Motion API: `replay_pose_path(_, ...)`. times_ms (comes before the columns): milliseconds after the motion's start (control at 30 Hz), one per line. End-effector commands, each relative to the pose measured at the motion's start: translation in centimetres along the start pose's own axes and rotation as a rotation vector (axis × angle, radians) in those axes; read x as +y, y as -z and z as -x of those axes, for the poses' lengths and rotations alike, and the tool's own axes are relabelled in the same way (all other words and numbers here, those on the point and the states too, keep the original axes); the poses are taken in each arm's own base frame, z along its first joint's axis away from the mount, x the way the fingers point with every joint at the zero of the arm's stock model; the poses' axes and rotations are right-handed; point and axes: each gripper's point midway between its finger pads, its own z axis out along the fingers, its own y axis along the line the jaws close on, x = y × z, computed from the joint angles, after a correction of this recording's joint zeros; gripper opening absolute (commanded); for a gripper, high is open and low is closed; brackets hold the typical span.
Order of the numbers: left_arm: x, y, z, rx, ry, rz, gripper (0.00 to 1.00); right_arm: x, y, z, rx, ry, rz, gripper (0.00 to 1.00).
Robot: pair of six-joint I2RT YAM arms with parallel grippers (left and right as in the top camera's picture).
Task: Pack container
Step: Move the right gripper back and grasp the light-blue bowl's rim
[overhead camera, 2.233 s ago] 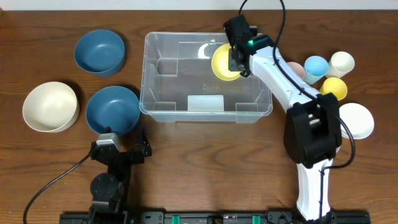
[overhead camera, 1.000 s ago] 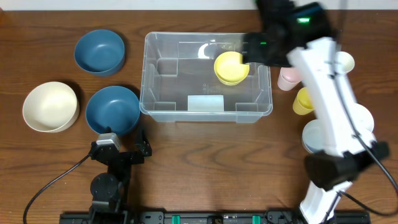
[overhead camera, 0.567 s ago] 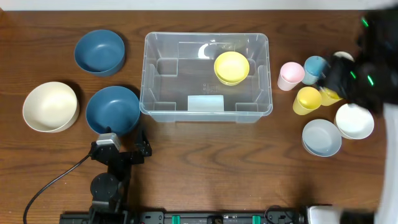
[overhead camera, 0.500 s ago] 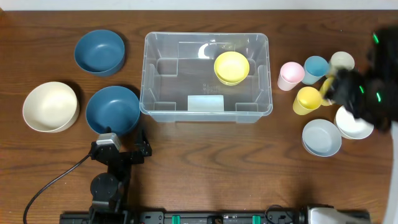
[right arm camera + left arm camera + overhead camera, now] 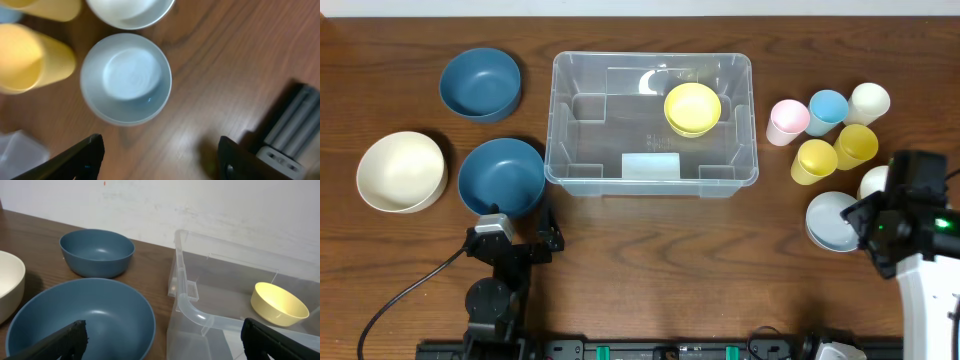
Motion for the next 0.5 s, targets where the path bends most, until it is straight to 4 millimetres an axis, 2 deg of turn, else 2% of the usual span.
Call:
replay_pose_path(0, 0.8, -0.1, -1.6, 0.044, -0.018, 0.032, 0.98, -1.0, -3.0, -0.6, 0.007, -0.064, -0.054, 0.73)
replay_pose_path(100, 0.8, -0.1, -1.6, 0.044, -0.018, 0.032, 0.98, -0.8, -5.4, -1.0, 0.022, -0.072, -0.064, 0.72)
replay_pose_path(267, 0.8, -0.1, -1.6, 0.044, -0.018, 0.032, 0.98, -0.2, -8.5, -1.0, 0.038, -0.078, -0.081, 0.68)
replay_pose_path(467, 0.8, -0.1, -1.6, 0.044, -0.018, 0.032, 0.98, 0.6, -11.2, -2.3, 0.108, -0.069, -0.091, 0.6)
